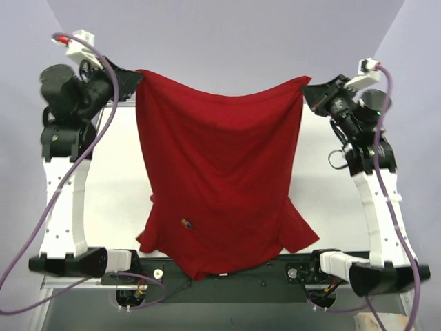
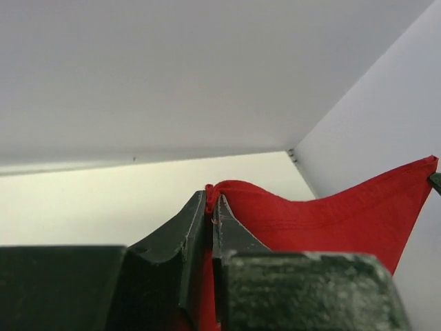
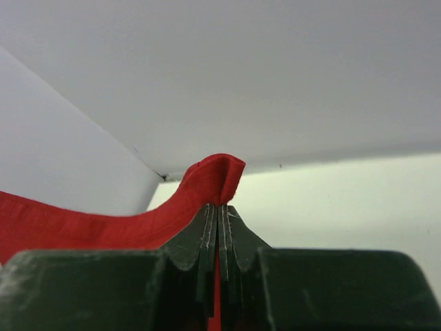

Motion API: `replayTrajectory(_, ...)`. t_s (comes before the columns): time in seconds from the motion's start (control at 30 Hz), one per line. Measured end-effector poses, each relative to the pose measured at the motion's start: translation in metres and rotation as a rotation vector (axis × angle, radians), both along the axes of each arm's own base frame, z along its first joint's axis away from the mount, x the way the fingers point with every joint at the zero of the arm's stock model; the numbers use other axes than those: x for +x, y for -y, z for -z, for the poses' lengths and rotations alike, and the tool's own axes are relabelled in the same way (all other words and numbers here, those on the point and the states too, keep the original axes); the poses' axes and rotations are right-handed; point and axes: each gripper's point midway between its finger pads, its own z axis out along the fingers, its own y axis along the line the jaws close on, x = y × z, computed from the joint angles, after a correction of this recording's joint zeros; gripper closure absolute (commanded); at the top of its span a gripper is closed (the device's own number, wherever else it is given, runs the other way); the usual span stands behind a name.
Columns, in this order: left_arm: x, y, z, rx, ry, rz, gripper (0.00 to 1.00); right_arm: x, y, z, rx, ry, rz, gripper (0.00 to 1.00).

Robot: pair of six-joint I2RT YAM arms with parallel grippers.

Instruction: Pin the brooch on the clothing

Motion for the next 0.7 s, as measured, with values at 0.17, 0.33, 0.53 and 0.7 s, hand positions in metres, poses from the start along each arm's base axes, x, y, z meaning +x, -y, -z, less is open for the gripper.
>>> replayTrajectory(0.17, 0.06, -0.007, 0.065, -0.009, -0.185, -0.024, 1.0, 0.049, -0.004, 0.06, -0.005, -0.175, -0.004, 1.0)
replayTrajectory(0.33, 0.056, -0.011, 0.059, -0.02, -0.177, -0.041, 1.0, 0.04, -0.006, 0.031, 0.002, -0.123, -0.015, 1.0)
replayTrajectory(0.53, -0.017, -0.017, -0.014, -0.026, 0.041, -0.07, 1.0, -0.046, 0.001, -0.052, 0.02, 0.134, -0.015, 1.0)
replayTrajectory(0.7, -0.092, -0.018, -0.067, -0.025, 0.233, -0.07, 1.0, -0.124, 0.006, -0.105, 0.033, 0.34, -0.017, 1.0)
